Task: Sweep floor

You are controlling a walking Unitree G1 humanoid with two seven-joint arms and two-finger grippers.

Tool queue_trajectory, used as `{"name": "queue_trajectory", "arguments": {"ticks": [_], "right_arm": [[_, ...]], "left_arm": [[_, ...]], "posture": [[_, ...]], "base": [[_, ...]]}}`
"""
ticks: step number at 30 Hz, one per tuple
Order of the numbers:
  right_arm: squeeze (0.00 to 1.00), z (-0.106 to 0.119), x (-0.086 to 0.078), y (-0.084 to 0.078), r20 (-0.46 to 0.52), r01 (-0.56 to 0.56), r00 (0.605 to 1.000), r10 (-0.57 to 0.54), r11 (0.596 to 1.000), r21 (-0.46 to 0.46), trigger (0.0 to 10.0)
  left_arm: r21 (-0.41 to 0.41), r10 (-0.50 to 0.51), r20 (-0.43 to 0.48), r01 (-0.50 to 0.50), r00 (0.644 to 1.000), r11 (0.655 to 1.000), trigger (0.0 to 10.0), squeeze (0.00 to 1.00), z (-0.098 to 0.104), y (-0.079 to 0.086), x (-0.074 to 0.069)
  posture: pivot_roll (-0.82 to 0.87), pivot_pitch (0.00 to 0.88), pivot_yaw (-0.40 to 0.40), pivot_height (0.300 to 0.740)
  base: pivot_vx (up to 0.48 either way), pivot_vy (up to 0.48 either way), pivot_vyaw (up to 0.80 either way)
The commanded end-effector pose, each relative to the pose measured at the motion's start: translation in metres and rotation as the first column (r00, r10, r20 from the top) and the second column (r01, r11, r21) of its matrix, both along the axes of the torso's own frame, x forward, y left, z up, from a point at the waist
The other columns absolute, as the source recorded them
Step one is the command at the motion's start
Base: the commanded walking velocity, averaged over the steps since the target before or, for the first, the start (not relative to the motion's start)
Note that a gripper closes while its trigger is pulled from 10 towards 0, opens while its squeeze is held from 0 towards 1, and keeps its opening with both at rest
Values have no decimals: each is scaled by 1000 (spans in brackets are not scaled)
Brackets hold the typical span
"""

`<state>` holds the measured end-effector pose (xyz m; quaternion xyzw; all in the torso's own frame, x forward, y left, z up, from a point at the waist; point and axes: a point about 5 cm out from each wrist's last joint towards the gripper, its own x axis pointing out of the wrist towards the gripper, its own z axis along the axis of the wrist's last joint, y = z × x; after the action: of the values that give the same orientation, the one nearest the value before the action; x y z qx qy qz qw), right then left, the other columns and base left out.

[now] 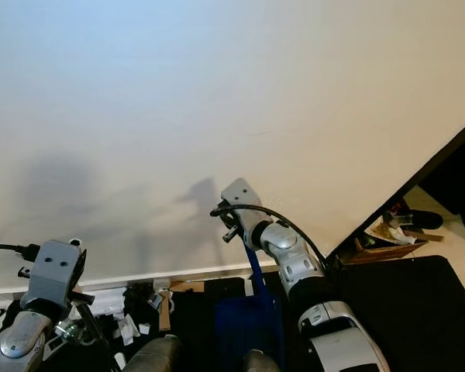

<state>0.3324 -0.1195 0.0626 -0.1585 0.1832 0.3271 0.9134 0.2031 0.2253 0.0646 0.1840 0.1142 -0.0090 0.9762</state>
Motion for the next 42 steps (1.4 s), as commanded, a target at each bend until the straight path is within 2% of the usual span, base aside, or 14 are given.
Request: {"name": "queue_trajectory", "arguments": {"ticks": [1, 4, 5, 6, 9, 12, 14, 16, 24, 30, 35, 37, 42], "right_arm": [[0, -46, -29, -28, -253, 45, 964, -83, 987, -153, 10000], [0, -46, -30, -28, -235, 24, 970, -67, 984, -178, 10000], [0, -45, -32, -28, -214, 7, 976, -50, 980, -200, 10000], [0, -40, -30, -27, -142, -22, 990, -10, 975, -222, 10000], [0, -34, -29, -26, -87, -40, 996, 20, 972, -231, 10000], [0, 5, -16, -21, 160, -30, 985, 57, 985, -169, 10000], [0, 21, -12, -22, 243, -33, 968, 69, 988, -149, 10000], [0, 30, -10, -23, 283, -38, 956, 74, 991, -131, 10000], [0, 53, -14, -24, 354, -69, 931, 87, 996, -62, 10000], [0, 40, -15, -23, 377, -22, 926, 20, 1000, 1, 10000], [0, 39, -15, -19, 397, 7, 918, -20, 999, 34, 10000], [0, 46, -12, -17, 448, 34, 891, -69, 996, 86, 10000], [0, 56, -8, -16, 507, 58, 855, -109, 992, 115, 10000]], "left_arm": [[-13, 6, -9, -6, 1000, 1000, 10000, 0, -4, -3, -2], [-13, 7, -9, -7, 1000, 1000, 10000, 0, -4, -3, -2], [-13, 7, -9, -7, 1000, 1000, 10000, 0, -4, -3, -2], [-13, 7, -9, -7, 1000, 1000, 10000, 0, -4, -3, -2], [-13, 8, -10, -8, 1000, 1000, 10000, 0, -4, -3, -2], [-12, 8, -10, -8, 1000, 1000, 10000, 0, -5, -2, -3], [-11, 7, -10, -7, 1000, 1000, 10000, 0, -5, -2, -3], [-10, 5, -11, -5, 1000, 1000, 10000, 0, -5, -2, -2], [-7, 4, -10, -4, 1000, 1000, 10000, 0, -4, -1, -2], [-8, 2, -12, -3, 1000, 1000, 10000, 0, -5, -2, -1], [-6, 3, -10, -3, 1000, 1000, 10000, 0, -5, -1, -1], [-2, 7, -9, -7, 1000, 1000, 10000, 0, -4, 1, -2], [1, 7, -11, -7, 1000, 1000, 10000, 0, -4, 2, -3]], "posture": [[225, 144, -69, 740], [225, 144, -68, 740], [225, 144, -67, 740], [224, 145, -66, 740], [224, 145, -66, 740], [218, 146, -64, 740], [218, 146, -63, 740], [216, 146, -61, 740], [212, 147, -62, 740], [221, 144, -58, 740], [234, 140, -58, 740], [237, 138, -57, 740], [240, 135, -53, 740]], "base": [[0, 0, 0], [0, 0, 0], [0, 0, 0], [0, 0, 0], [0, 0, 0], [0, 0, 0], [0, 0, 0], [0, 0, 0], [0, 0, 0], [0, 0, 0], [0, 0, 0], [0, 0, 0], [0, 0, 0]]}}
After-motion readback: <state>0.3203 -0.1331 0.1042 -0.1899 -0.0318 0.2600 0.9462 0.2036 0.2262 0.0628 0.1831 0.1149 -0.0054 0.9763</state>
